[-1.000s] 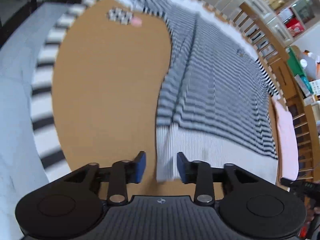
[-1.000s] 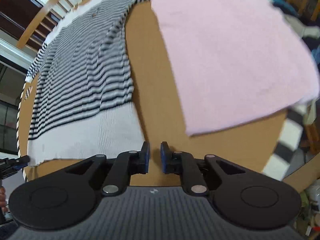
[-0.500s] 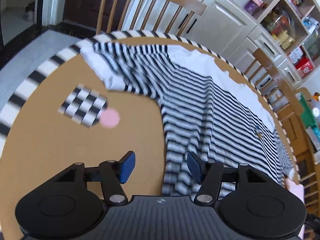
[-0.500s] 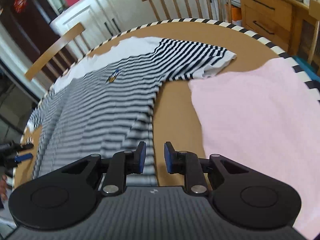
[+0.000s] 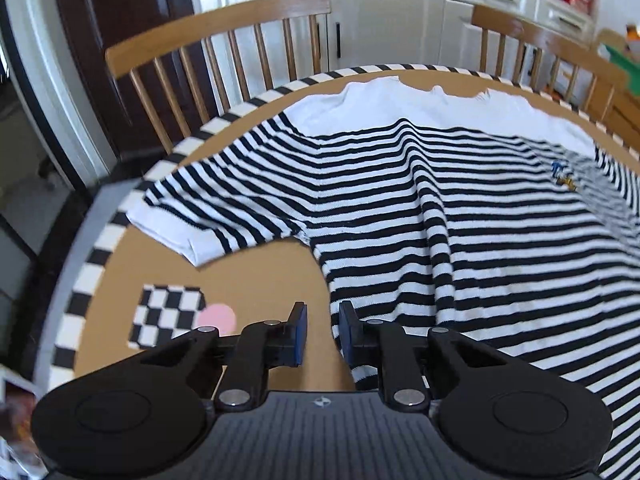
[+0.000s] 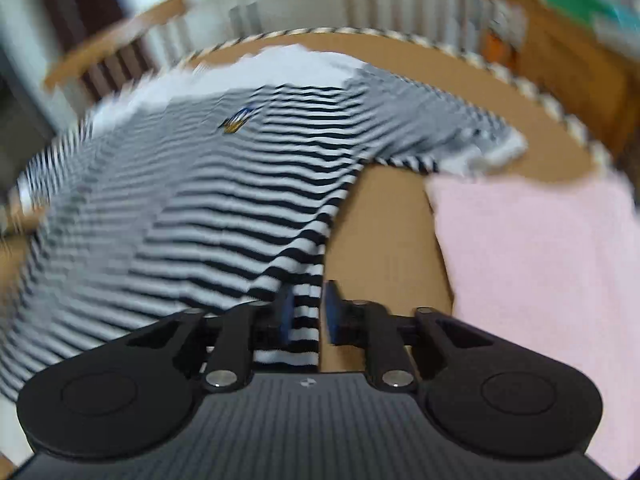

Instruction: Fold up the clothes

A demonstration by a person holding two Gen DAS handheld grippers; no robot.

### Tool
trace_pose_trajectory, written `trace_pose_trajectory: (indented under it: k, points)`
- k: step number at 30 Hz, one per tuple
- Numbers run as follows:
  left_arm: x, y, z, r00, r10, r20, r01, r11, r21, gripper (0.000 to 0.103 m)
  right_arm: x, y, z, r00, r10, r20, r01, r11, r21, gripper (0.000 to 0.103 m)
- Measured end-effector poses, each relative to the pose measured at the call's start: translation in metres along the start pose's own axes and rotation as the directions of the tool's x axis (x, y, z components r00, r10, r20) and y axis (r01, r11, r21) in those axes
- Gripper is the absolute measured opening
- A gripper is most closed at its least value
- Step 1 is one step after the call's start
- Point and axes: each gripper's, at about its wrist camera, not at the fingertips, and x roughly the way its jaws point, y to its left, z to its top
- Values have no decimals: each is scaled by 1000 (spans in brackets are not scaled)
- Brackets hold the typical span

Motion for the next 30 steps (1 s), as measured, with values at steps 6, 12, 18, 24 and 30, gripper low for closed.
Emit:
trace_pose_trajectory:
  k: [6, 12, 18, 24, 30]
  points:
    - [-2, 14, -1, 999, 47, 2, -47, 999, -1, 21, -8, -28, -4, 996, -81, -26, 82, 994, 77, 2]
    - [-3, 19, 0, 999, 54, 0, -54, 998, -13, 30, -8, -28, -6, 998, -62, -14, 63, 995, 77, 10]
    - [-8, 68, 0, 996, -85, -32, 71, 951, -300, 33, -29, -48, -7, 1000, -15, 1, 15, 978, 207, 25]
    - [-37, 77, -31, 976, -218, -28, 190, 903, -385, 40, -55, -37, -28, 999, 41, 7, -41, 989, 145, 25]
    - [-69, 46, -70, 966, -253, -60, 226, 931, -285, 41, -56, -25, -57, 997, 63, -36, -57, 990, 133, 24]
